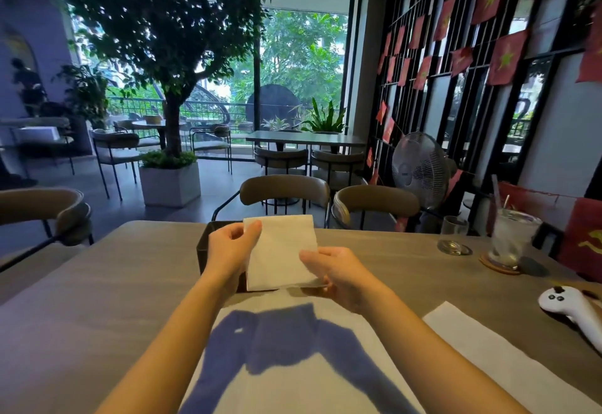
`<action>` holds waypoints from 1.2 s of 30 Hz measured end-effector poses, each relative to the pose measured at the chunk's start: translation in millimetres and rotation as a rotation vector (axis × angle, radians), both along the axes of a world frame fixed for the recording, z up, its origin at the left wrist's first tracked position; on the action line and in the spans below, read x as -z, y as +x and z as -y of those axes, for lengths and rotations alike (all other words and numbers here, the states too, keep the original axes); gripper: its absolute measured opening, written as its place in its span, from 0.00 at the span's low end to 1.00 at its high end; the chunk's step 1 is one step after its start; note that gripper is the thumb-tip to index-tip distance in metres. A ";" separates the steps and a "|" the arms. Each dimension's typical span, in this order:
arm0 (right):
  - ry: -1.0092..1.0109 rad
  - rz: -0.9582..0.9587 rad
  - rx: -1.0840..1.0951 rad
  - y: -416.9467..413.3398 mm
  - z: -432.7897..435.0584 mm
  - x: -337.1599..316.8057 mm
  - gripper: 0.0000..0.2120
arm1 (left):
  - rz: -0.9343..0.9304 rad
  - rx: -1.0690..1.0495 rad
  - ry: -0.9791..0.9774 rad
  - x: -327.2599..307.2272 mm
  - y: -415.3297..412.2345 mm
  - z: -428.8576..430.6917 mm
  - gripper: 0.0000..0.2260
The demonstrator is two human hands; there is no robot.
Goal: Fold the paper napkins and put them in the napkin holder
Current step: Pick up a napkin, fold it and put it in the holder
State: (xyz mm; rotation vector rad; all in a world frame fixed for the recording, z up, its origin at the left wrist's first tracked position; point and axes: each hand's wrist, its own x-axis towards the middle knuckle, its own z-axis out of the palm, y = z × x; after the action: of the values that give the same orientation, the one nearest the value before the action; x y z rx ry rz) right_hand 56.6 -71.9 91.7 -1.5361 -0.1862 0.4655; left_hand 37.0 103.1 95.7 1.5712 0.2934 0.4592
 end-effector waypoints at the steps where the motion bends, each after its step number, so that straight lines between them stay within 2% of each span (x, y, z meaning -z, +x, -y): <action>1: -0.001 -0.005 0.031 7.9 -8.5 -3.4 0.14 | -0.003 -0.035 -0.015 -0.9 5.3 -8.1 0.11; 4: 0.023 -0.020 0.149 42.6 -38.2 -16.1 0.13 | 0.007 -0.087 -0.013 -0.8 21.5 -37.4 0.08; 6: 0.040 -0.019 0.217 70.5 -60.5 -25.2 0.11 | 0.030 -0.093 0.038 5.2 32.4 -55.4 0.14; 8: 0.059 -0.024 0.248 97.0 -81.7 -31.6 0.12 | 0.061 -0.119 0.139 14.6 38.8 -64.9 0.15; 10: 0.083 -0.065 0.232 115.0 -101.0 -32.8 0.15 | 0.075 -0.167 0.163 24.8 43.9 -66.2 0.11; 13: 0.119 -0.075 0.212 127.2 -121.6 -18.0 0.27 | 0.097 -0.326 0.239 37.6 55.5 -64.2 0.08; 14: 0.063 -0.029 0.211 128.8 -126.0 -10.4 0.29 | 0.060 -0.385 0.327 38.7 59.0 -63.0 0.06; 16: -0.193 0.151 0.209 129.7 -131.0 1.7 0.29 | -0.048 -0.458 0.544 40.9 64.4 -63.7 0.05; 19: -0.473 0.328 0.180 133.2 -130.7 6.4 0.26 | -0.174 -0.401 0.823 38.5 64.2 -67.9 0.11; 21: -0.623 0.434 0.112 135.9 -131.6 7.9 0.21 | -0.267 -0.332 0.946 38.5 64.5 -72.5 0.17; 23: -0.751 0.524 0.060 134.4 -135.3 10.0 0.17 | -0.344 -0.271 1.017 40.1 66.1 -74.7 0.22; 27: -0.972 0.595 -0.037 134.2 -143.3 10.9 0.18 | -0.474 -0.185 1.148 43.2 69.7 -75.7 0.26; 32: -1.115 0.677 -0.161 131.6 -148.1 11.0 0.14 | -0.577 -0.099 1.274 40.5 73.4 -73.6 0.31; 36: -1.191 0.748 -0.202 121.2 -146.8 6.7 0.09 | -0.591 -0.082 1.266 40.4 73.3 -75.7 0.32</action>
State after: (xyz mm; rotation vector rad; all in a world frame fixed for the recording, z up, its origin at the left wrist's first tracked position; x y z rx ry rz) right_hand 177.8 75.0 85.0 -2.8446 -0.7397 0.0932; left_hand 110.3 178.8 55.3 2.9481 0.5750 0.2041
